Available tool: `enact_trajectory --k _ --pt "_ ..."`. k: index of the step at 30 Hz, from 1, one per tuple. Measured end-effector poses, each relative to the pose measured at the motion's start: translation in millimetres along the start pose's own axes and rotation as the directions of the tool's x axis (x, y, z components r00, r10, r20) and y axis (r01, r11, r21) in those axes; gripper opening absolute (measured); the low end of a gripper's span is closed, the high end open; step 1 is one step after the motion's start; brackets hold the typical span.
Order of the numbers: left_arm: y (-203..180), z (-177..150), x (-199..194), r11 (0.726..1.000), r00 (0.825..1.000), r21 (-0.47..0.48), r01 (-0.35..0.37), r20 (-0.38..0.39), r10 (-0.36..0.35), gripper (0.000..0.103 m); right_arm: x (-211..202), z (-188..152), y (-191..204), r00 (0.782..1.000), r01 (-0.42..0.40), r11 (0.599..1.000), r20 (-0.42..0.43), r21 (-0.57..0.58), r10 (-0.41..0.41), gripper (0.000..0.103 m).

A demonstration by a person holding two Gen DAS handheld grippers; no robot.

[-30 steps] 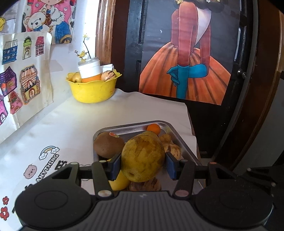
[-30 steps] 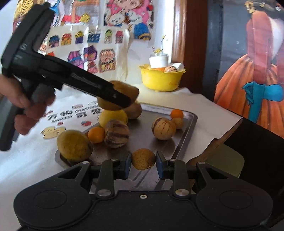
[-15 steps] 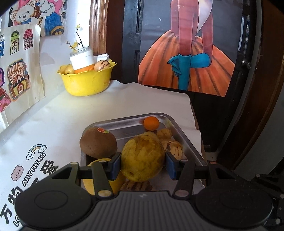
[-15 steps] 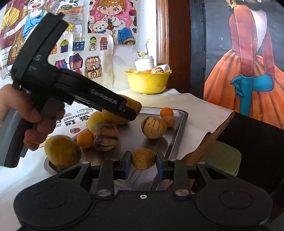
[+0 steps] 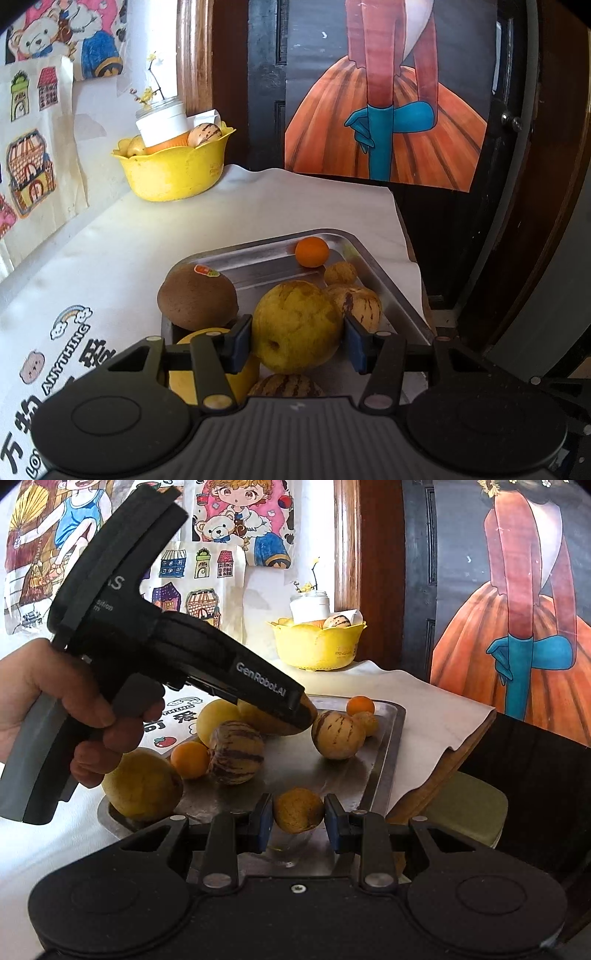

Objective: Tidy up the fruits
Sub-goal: 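Lower the held fruits onto the tray and open both tools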

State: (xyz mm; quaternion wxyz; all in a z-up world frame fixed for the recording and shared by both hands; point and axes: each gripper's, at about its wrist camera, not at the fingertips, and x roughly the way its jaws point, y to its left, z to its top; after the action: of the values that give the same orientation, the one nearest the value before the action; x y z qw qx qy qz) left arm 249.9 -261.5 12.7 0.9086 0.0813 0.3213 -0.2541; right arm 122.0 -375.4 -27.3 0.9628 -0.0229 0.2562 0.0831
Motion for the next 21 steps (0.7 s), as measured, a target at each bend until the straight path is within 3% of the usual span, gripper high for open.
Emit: enact_trajectory --k 21 --pt "-15 -11 1 0.993 1.0 0.114 -0.017 0.02 0.015 0.056 -1 -11 5 0.999 0.033 0.999 -0.008 0.01 -0.033 0.032"
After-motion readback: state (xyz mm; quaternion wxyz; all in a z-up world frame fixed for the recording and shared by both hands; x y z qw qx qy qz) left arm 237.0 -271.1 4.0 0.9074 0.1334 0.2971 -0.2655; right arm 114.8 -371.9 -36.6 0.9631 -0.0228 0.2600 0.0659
